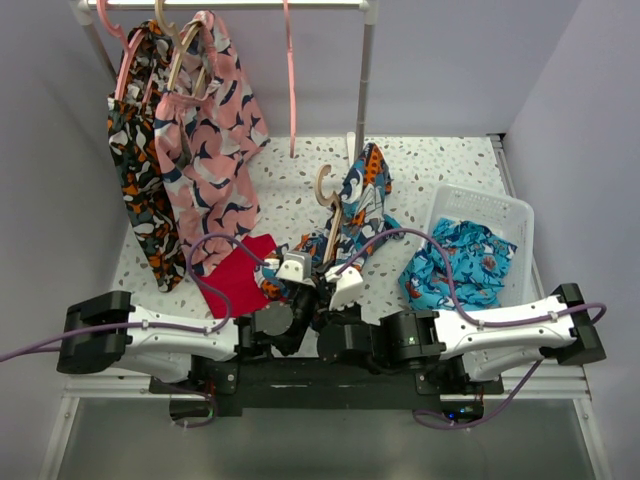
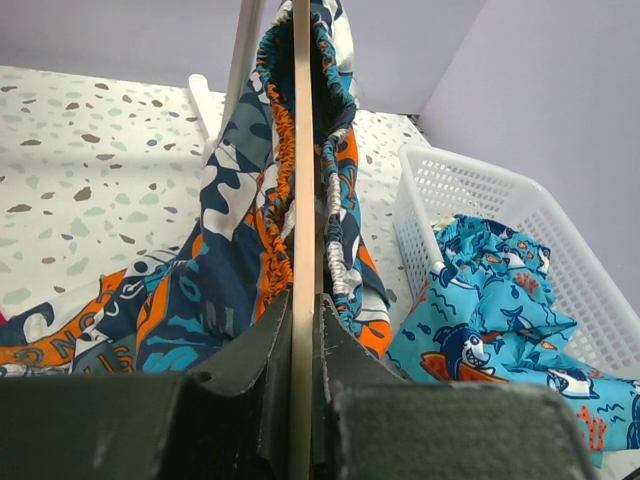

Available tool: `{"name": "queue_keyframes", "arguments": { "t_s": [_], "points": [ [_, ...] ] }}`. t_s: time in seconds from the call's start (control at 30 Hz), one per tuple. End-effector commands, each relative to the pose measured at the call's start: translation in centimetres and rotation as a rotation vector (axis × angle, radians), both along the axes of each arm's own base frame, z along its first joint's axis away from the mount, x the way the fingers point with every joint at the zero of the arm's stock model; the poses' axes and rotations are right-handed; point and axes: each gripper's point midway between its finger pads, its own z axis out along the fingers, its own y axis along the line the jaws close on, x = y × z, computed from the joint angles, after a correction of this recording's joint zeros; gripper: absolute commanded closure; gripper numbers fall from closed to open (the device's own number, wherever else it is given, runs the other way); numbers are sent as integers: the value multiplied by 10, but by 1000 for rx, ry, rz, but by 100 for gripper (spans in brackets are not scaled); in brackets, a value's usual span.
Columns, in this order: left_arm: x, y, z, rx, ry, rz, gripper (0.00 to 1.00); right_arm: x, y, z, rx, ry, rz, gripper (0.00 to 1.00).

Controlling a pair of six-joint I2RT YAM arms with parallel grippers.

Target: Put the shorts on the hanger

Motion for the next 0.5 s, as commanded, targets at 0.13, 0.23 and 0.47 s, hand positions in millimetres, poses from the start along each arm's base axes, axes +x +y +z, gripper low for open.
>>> {"name": "queue_keyframes", "arguments": {
  "t_s": [0.13,0.23,0.47],
  "points": [
    [-10,-8,0,-140,54,-83,100,16,-28,19,98,-22,-81,100],
    [-18,-12,-18,-126,72,-152,100,15,-36,5,106,-3,-84,100],
    [-26,-12,-59,-115,142,-200,91,5,-44,-45,65,76,-84,100]
  ]
}}
